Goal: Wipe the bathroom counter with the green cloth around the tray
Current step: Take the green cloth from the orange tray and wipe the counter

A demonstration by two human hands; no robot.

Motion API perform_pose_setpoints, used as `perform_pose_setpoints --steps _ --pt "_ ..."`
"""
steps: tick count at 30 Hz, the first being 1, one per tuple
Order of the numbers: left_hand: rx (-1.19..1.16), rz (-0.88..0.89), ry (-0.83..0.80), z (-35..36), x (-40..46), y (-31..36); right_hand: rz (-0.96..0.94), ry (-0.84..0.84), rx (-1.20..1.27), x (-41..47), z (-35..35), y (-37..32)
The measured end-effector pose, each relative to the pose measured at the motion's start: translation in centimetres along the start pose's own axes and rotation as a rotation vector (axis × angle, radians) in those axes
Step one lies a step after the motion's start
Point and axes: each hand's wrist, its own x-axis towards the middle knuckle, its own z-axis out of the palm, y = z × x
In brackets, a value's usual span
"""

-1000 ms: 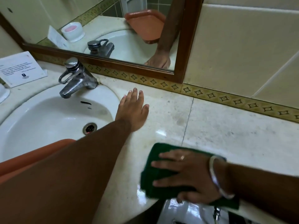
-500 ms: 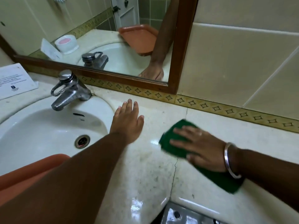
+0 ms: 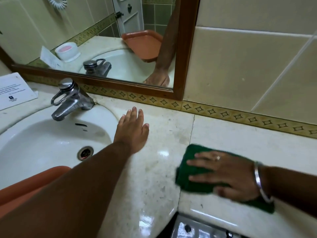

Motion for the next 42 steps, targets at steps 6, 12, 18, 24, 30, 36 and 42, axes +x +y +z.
perform_pose_setpoints --steps 6,12,18,24,30,36,42 --pt "0.004 -0.006 -0.011 0.3 0.1 -0.1 0.654 -0.046 0.095 9.4 -1.5 4.3" --pt "0.133 -0.091 -0.110 -1.1 -0.3 0.5 0.322 0.034 0.125 4.9 0.3 -7.2" --pt "0.056 0.284 -0.064 -0.7 -5.3 13.4 0.905 0.023 0.240 -19.0 1.5 -8.4" --pt "0.137 0.331 -0.126 3.2 -6.7 19.6 1.532 0.047 0.235 -24.2 3.6 -6.2" --pt "0.118 0.338 -0.092 4.3 -5.9 19.5 2.133 0.167 0.485 -17.4 1.1 4.2" --pt "0.095 0.340 -0.119 3.9 -5.8 20.1 1.311 0.196 0.297 -16.4 3.3 -0.2" --pt "0.090 0.341 -0.132 3.6 -5.8 20.3 1.884 0.149 0.342 -20.5 3.1 2.2"
